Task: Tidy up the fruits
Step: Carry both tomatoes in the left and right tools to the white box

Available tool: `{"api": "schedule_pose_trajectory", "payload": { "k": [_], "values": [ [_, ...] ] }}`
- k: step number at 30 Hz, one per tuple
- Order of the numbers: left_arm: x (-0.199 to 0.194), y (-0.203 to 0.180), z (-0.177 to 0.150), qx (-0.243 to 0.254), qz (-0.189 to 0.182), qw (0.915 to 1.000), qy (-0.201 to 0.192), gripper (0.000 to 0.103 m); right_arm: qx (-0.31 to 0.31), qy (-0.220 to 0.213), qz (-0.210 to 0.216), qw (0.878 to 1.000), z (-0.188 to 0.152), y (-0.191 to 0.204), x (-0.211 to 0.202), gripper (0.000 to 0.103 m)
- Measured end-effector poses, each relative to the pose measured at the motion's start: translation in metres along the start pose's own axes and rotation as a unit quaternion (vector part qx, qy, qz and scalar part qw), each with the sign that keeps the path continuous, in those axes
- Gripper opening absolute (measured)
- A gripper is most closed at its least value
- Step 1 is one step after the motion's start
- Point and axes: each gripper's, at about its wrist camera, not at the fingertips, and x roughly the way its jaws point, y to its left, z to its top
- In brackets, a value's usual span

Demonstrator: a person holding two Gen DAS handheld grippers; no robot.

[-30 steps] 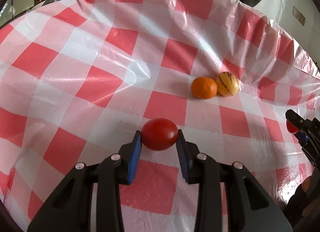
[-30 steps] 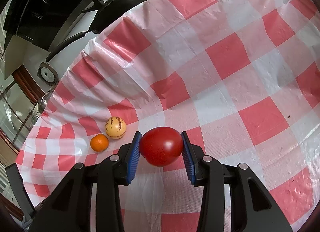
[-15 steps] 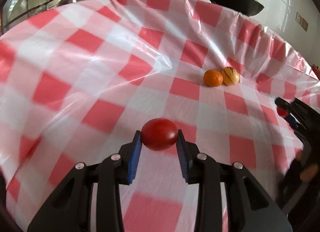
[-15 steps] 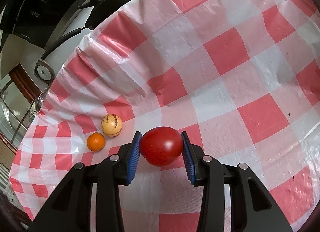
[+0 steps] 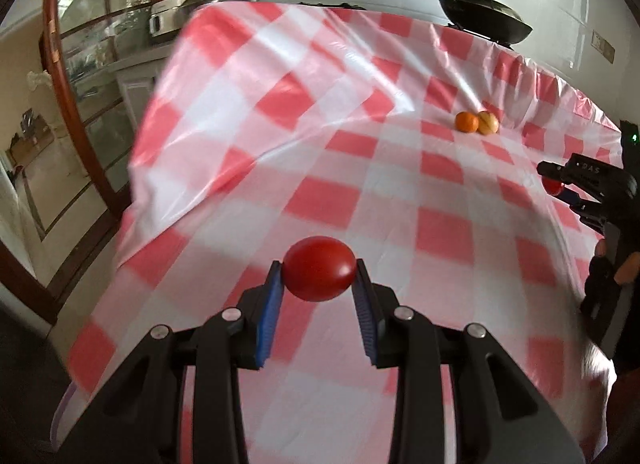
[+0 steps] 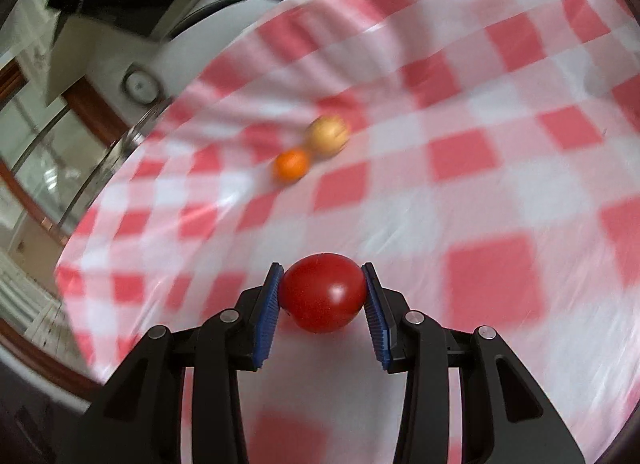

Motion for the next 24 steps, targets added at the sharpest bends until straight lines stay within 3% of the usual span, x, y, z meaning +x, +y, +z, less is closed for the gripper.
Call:
{"api": "schedule_pose_trajectory", "payload": {
  "k": [6, 15, 24],
  "values": [
    [-0.027, 0.042, -0.039, -0.023, 0.009, 0.9997, 0.0, 0.035, -0.069, 0.044, 0.04, 0.996, -0.067, 0.077, -0.014, 0.04],
    [-0.068, 0.093, -0.094, -0.035, 0.04, 0.9985, -0.008, 0.035, -0.155, 0.086, 0.077, 0.981, -0.143, 0.155, -0.032, 0.04],
    [-0.09, 0.149, -0.146, -0.089, 0.063, 0.994, -0.001, 0.035, -0.28, 0.118, 0.12, 0.945, -0.218, 0.229, -0.046, 0.04]
  ]
}}
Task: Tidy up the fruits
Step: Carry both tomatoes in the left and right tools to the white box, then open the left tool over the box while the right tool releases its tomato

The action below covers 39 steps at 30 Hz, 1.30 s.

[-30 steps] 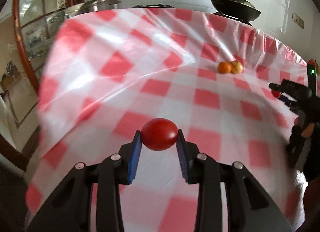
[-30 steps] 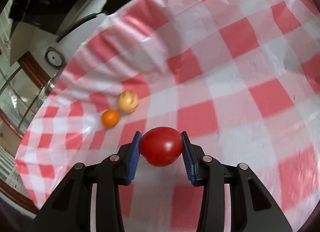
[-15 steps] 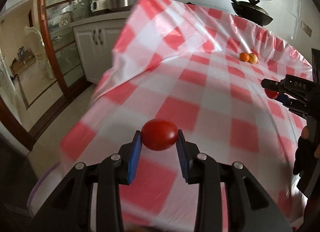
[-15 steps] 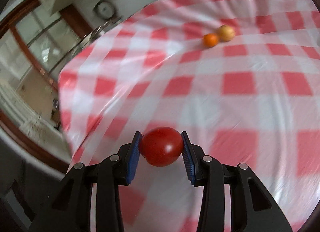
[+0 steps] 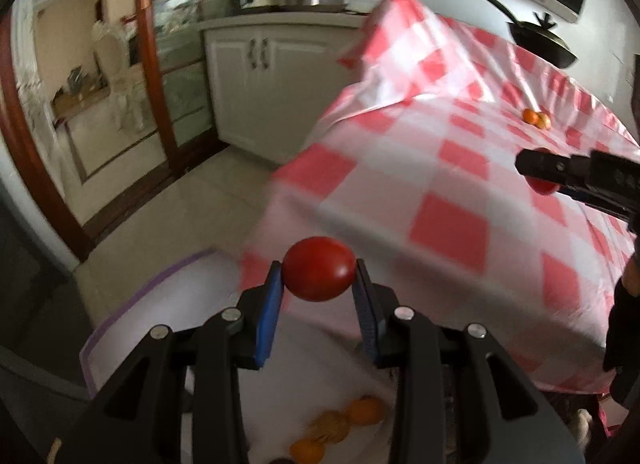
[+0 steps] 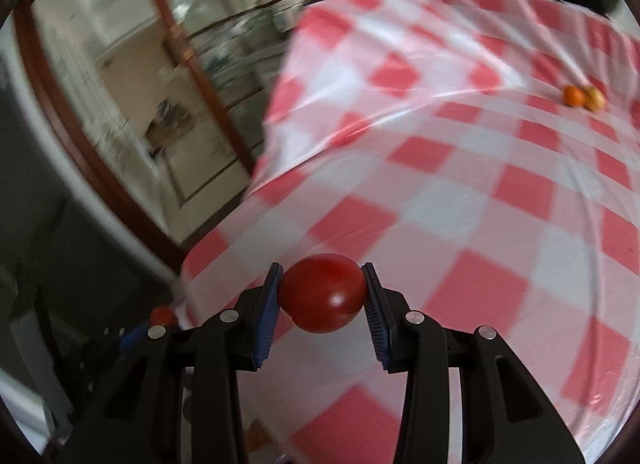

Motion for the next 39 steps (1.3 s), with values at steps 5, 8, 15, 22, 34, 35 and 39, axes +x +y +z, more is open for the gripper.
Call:
{"api": "schedule_pose_trajectory", "payload": {
  "k": [5, 8, 15, 22, 34, 35, 39],
  "values": [
    [0.0, 0.037, -0.02, -0.025, 0.029, 0.9992, 0.011, 0.035, -0.073, 0.023, 0.032, 0.997, -0.022, 0.05, 0.014, 0.04],
    [0.004, 0.057, -0.034, -0.038, 0.05, 0.9977, 0.023, 0.035, -0.131, 0.036, 0.049, 0.99, -0.04, 0.081, 0.02, 0.04],
    [0.026, 0.091, -0.062, -0.065, 0.087, 0.9909, 0.079, 0.035, -0.232, 0.097, 0.103, 0.962, -0.091, 0.135, 0.043, 0.04],
    [0.047, 0.104, -0.079, -0.076, 0.117, 0.9818, 0.129, 0.035, -0.253, 0.186, 0.092, 0.945, -0.135, 0.141, 0.089, 0.04],
    [0.072, 0.113, -0.104, -0.083, 0.133, 0.9718, 0.176, 0.036, -0.281, 0.249, 0.06, 0.925, -0.168, 0.145, 0.127, 0.041],
    [0.073, 0.114, -0.105, -0.082, 0.132, 0.9717, 0.178, 0.036, -0.282, 0.252, 0.057, 0.924, -0.169, 0.144, 0.128, 0.041],
    [0.075, 0.111, -0.109, -0.084, 0.127, 0.9709, 0.185, 0.037, -0.282, 0.256, 0.052, 0.923, -0.172, 0.144, 0.133, 0.042]
  ]
}}
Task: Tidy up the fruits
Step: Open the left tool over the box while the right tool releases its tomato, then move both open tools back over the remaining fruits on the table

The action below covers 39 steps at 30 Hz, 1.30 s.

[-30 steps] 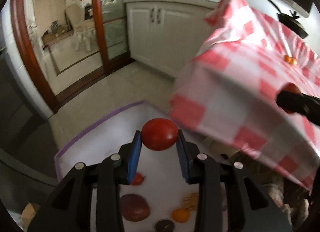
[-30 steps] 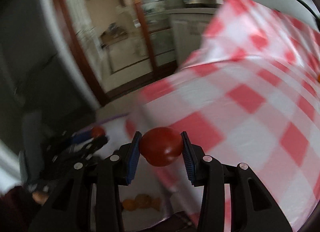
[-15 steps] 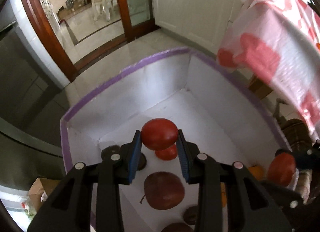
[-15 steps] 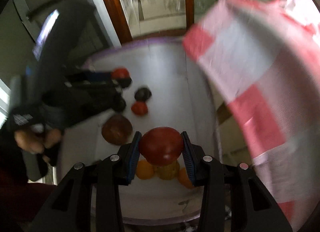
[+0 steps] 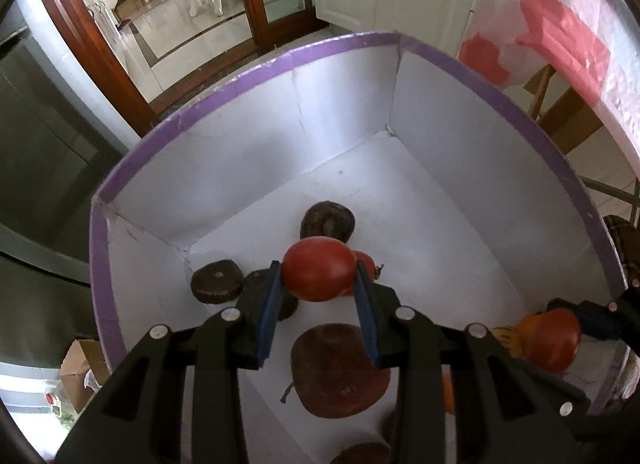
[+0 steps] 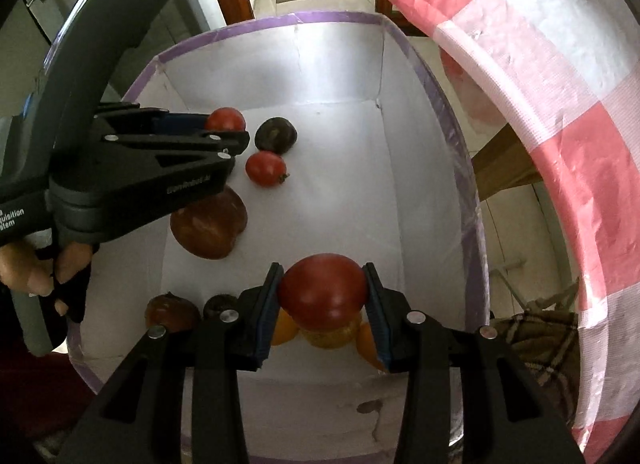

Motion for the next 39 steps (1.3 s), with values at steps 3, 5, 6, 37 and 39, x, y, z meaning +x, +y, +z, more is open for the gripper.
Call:
{"api": "schedule_pose_trajectory", "payload": {
  "k": [3, 5, 6, 37, 39],
  "values": [
    [-0.002, 0.0, 0.002, 0.002, 0.003, 1.0, -0.006, 0.04, 0.002, -0.006, 0.003, 1.0, 0.001, 0.0, -0.002, 0.058],
    [-0.003, -0.001, 0.003, 0.004, 0.006, 0.9999, -0.009, 0.051, 0.002, -0.015, 0.005, 1.0, 0.0, -0.001, -0.007, 0.066],
    [-0.003, -0.001, 0.003, 0.004, 0.007, 0.9999, -0.011, 0.059, 0.002, -0.017, 0.006, 1.0, 0.0, -0.001, -0.008, 0.066],
    [-0.163, -0.124, 0.112, 0.079, -0.079, 0.9702, -0.215, 0.101, 0.111, -0.297, -0.023, 0.948, -0.056, -0.129, -0.247, 0.088],
    [-0.171, -0.166, 0.123, 0.111, -0.114, 0.9637, -0.214, 0.101, 0.144, -0.316, -0.042, 0.937, -0.073, -0.156, -0.265, 0.088]
  ]
}}
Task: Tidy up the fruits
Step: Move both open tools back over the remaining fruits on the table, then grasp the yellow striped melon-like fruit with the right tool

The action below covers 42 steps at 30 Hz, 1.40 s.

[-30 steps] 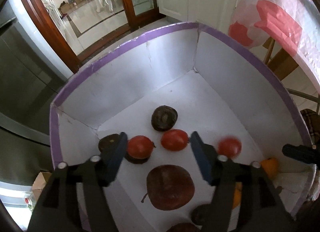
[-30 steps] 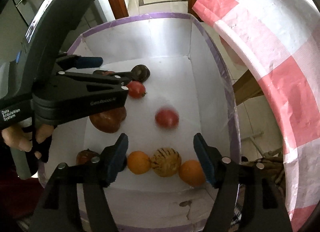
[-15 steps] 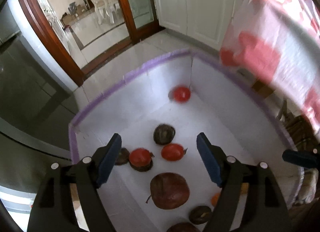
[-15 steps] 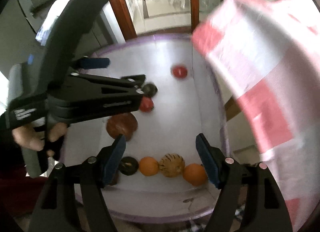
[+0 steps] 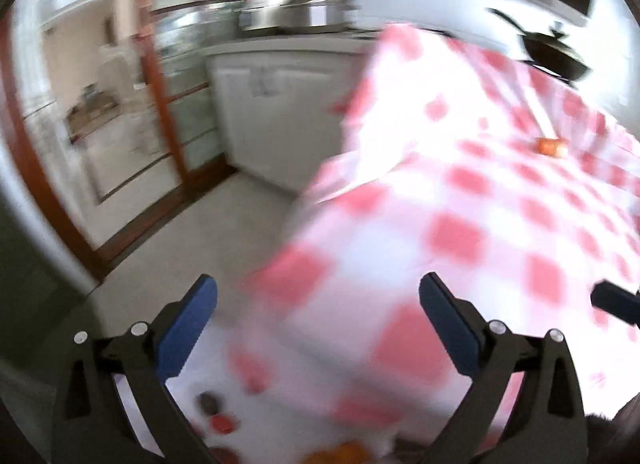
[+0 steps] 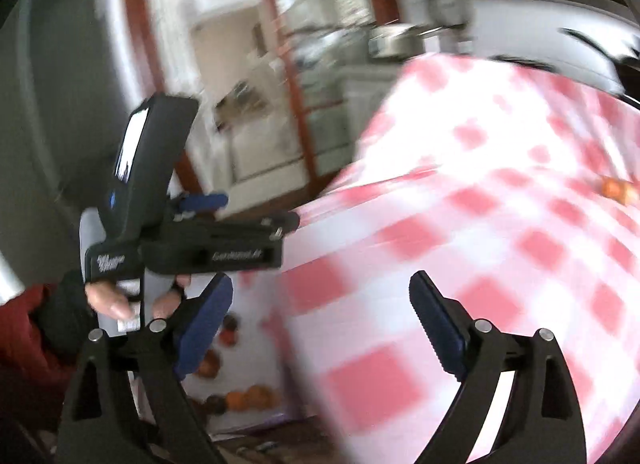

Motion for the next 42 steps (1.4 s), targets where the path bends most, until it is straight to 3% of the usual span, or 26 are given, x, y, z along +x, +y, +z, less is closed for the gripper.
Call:
{"api": "schedule_pose_trajectory", "payload": {
  "k": [3, 7, 11, 14, 21, 25, 27, 37, 42],
  "values": [
    [0.017, -0.065, 0.022, 0.047, -0.055, 0.9974, -0.001, 0.101, 0.054, -0.018, -0.063, 0.996, 0.004, -0.059, -0.026, 0.088],
    [0.057, -0.15, 0.051, 0.104, -0.108, 0.9887, -0.001, 0.101, 0.153, -0.008, -0.136, 0.979, 0.005, -0.146, -0.042, 0.088],
    [0.107, -0.206, 0.075, 0.102, -0.145, 0.9838, 0.03, 0.101, 0.238, 0.007, -0.216, 0.947, 0.007, -0.237, -0.042, 0.088],
    [0.136, -0.231, 0.091, 0.083, -0.152, 0.9842, 0.035, 0.101, 0.258, 0.003, -0.26, 0.931, 0.008, -0.279, -0.037, 0.088],
    [0.169, -0.23, 0.102, -0.003, -0.195, 0.9797, 0.047, 0.101, 0.259, 0.03, -0.326, 0.909, 0.022, -0.356, 0.003, 0.087],
    [0.172, -0.23, 0.099, -0.006, -0.228, 0.9722, 0.055, 0.101, 0.261, 0.041, -0.345, 0.901, 0.039, -0.395, 0.03, 0.087],
    [0.172, -0.229, 0.1, -0.008, -0.222, 0.9734, 0.055, 0.101, 0.267, 0.062, -0.337, 0.9, 0.048, -0.416, 0.05, 0.079],
    [0.172, -0.229, 0.1, -0.012, -0.221, 0.9734, 0.059, 0.101, 0.254, 0.088, -0.34, 0.901, 0.088, -0.463, 0.106, 0.069],
    [0.172, -0.229, 0.099, -0.012, -0.217, 0.9743, 0.061, 0.101, 0.243, 0.08, -0.325, 0.91, 0.089, -0.462, 0.109, 0.044]
  ]
}}
